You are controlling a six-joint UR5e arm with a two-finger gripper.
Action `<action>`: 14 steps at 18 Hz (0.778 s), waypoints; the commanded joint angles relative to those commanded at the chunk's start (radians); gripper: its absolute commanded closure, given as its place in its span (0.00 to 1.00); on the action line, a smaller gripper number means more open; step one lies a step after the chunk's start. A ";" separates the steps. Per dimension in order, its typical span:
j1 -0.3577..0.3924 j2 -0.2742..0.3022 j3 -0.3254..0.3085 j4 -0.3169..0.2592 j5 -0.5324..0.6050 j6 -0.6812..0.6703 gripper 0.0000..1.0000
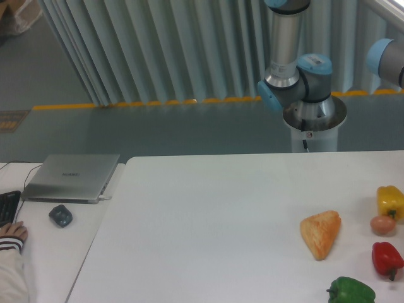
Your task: Place the triangular bread in the basket
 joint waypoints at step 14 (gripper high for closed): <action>-0.058 0.017 -0.042 -0.001 -0.162 -0.317 0.00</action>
